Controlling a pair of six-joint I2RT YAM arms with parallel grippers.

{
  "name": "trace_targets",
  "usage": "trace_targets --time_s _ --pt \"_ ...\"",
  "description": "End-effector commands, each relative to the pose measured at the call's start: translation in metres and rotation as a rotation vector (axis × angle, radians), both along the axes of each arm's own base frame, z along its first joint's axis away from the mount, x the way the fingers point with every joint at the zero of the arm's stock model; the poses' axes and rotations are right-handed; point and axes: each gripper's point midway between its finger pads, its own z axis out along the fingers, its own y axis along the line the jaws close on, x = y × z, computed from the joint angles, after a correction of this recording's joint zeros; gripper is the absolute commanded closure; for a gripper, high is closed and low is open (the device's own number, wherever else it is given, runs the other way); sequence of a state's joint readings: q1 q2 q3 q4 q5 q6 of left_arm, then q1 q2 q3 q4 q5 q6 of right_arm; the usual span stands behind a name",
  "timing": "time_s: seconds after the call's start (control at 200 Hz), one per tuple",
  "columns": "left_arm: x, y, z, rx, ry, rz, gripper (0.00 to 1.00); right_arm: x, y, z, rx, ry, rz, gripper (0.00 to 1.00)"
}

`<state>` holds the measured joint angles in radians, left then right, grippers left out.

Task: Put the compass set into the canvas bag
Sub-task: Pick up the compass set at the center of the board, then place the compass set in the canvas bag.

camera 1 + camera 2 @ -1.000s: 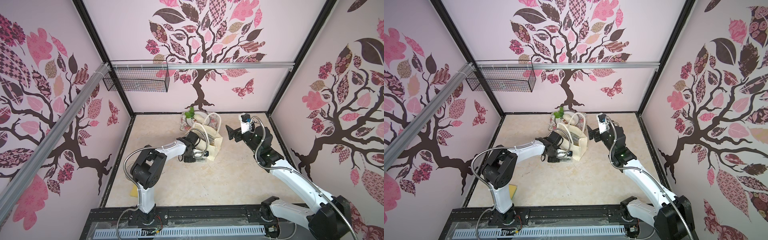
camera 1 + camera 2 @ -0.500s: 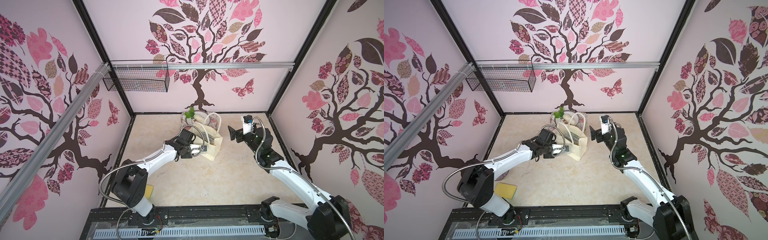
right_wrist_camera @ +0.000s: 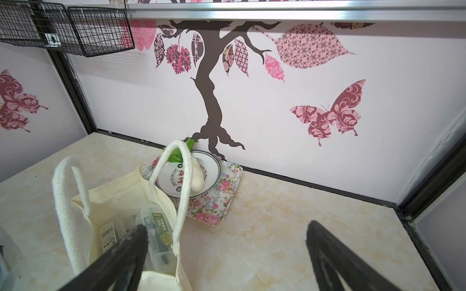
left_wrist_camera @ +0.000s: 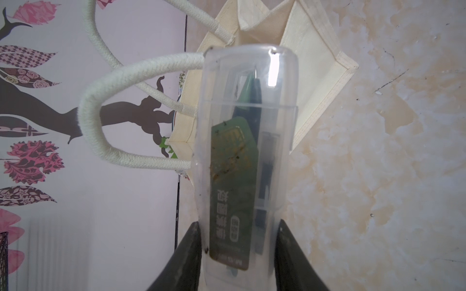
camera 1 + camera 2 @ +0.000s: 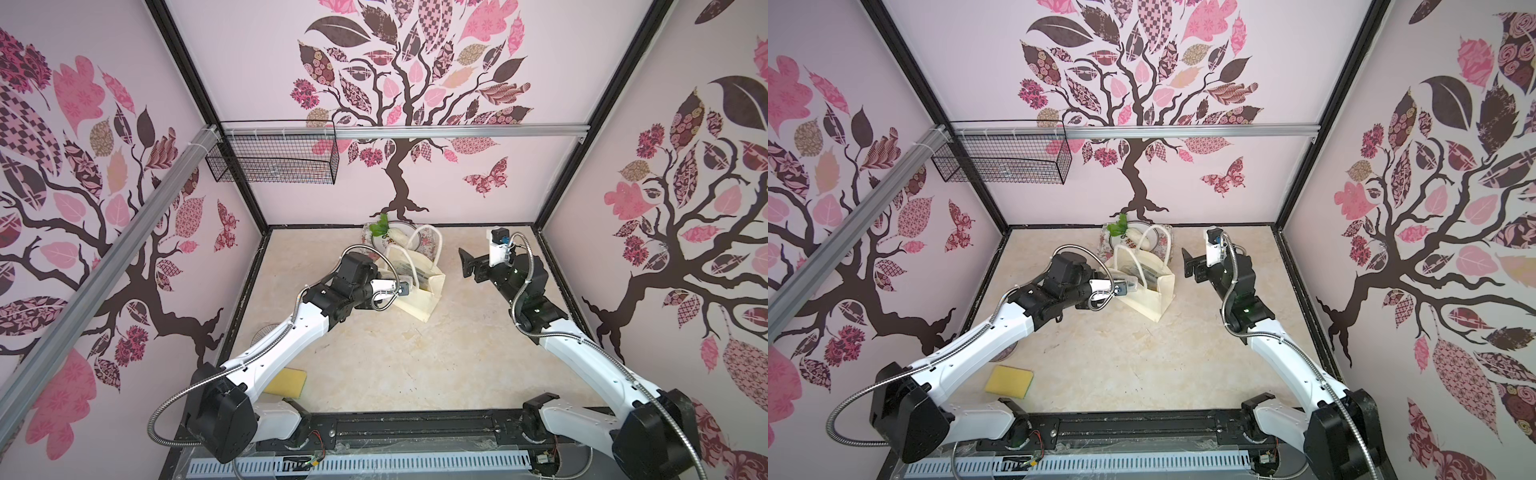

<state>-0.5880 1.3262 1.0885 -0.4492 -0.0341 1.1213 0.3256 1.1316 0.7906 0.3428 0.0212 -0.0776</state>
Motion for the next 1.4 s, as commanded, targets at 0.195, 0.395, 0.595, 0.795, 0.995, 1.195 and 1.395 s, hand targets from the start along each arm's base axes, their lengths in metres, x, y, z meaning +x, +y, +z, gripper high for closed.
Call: trace_targets --time_s 0.195,0.395,0.595,0.795,0.995,1.195,1.395 --pt "0.014 -0.003 0.051 0.034 -0.100 -0.038 0.60 0.006 0.004 -0.009 0.005 0.012 0.017 0.00" --pt "0.016 -0.007 0.079 0.017 -0.146 -0.076 0.59 0.008 0.003 -0.012 0.001 0.016 0.010 0.00" --pt "0.027 -0.011 0.111 0.040 -0.193 -0.103 0.60 0.009 0.004 -0.017 -0.001 0.026 0.017 0.00" --pt "0.050 -0.021 0.130 0.066 -0.214 -0.146 0.59 0.009 0.004 -0.021 0.003 0.035 0.021 0.00" --pt "0.081 -0.034 0.123 0.108 -0.225 -0.164 0.59 0.006 0.004 -0.024 0.004 0.044 0.025 0.00" --pt "0.117 -0.045 0.114 0.121 -0.244 -0.166 0.59 0.004 0.006 -0.034 0.002 0.073 0.037 0.00" --pt "0.138 -0.056 0.082 0.162 -0.196 -0.198 0.60 0.006 0.006 -0.044 -0.005 0.096 0.037 0.00"
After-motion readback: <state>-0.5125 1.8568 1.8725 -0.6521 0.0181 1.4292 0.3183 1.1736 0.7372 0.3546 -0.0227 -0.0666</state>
